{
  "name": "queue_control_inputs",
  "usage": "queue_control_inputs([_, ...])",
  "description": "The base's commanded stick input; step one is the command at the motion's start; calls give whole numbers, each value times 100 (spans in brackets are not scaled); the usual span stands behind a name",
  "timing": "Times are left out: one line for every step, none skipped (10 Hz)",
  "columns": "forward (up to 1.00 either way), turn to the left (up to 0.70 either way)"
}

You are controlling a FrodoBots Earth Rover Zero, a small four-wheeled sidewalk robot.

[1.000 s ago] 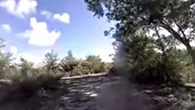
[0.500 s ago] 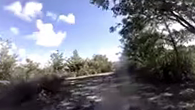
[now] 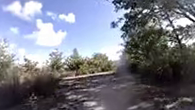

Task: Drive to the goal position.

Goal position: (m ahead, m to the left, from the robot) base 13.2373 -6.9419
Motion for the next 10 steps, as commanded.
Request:
queue_control_inputs([70,0])
queue_control_inputs([70,0])
queue_control_inputs([70,0])
queue_control_inputs([70,0])
queue_control_inputs([70,0])
queue_control_inputs([70,0])
queue_control_inputs([70,0])
queue_control_inputs([70,0])
queue_control_inputs([70,0])
queue_control_inputs([70,0])
